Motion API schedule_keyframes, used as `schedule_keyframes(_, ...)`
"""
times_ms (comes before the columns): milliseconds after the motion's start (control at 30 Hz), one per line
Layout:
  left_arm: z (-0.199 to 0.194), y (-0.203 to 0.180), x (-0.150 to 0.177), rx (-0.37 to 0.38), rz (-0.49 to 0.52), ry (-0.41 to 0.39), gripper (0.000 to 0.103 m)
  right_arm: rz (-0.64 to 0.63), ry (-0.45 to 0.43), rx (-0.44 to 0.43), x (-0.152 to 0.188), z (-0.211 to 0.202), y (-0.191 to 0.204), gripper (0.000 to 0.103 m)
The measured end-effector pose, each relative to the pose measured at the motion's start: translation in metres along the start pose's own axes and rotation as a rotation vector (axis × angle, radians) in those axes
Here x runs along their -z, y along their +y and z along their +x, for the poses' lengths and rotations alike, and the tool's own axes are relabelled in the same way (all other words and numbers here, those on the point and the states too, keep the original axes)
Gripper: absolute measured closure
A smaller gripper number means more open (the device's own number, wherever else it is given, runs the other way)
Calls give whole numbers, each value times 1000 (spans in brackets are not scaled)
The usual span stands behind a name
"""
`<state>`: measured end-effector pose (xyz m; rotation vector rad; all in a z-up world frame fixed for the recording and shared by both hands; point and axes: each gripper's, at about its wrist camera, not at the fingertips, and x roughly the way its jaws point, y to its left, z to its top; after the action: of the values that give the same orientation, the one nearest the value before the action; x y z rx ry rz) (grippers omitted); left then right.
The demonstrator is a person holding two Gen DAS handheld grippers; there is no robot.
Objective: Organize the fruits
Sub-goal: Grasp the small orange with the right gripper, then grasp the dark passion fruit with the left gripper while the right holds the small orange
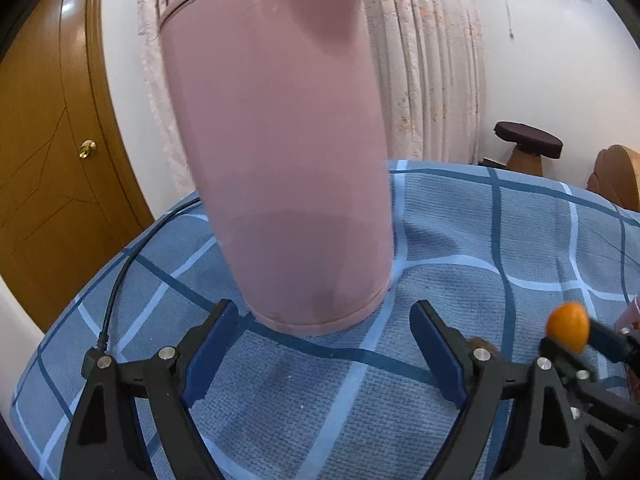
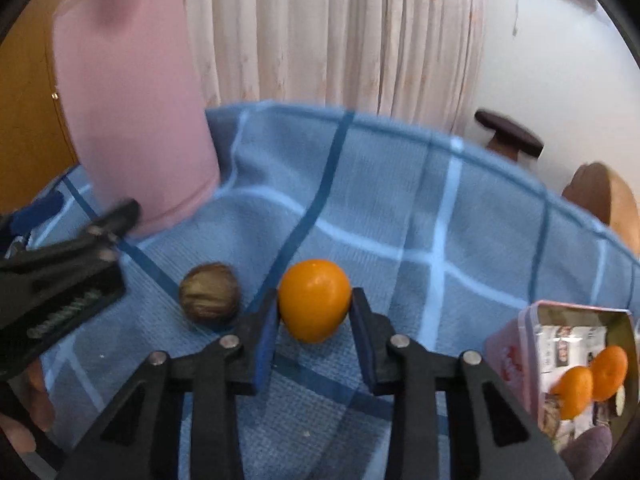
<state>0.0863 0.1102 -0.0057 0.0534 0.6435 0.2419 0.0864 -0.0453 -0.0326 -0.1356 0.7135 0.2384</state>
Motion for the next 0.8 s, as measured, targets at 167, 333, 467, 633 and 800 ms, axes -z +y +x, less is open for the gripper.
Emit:
schedule_keyframes(167,-10,-4,-4,134,9,-32,14,60,-189,18,15,-48,-3,65)
schedule_keyframes(333,-19,-23,0,264,73,-45,14,85,-257,46,23,-70,-5,65)
schedule_keyframes(467,-13,-54,10,239,225,-3,14,88,-272,49,29,-79,-5,65)
schedule_keyframes(633,2,-57,12,280,230,69,15,109,-264,46,31,-77,-9,65)
schedule_keyframes(800,30,-60,14,329,216,216,52,93,-260,47,33,-81,-8,65)
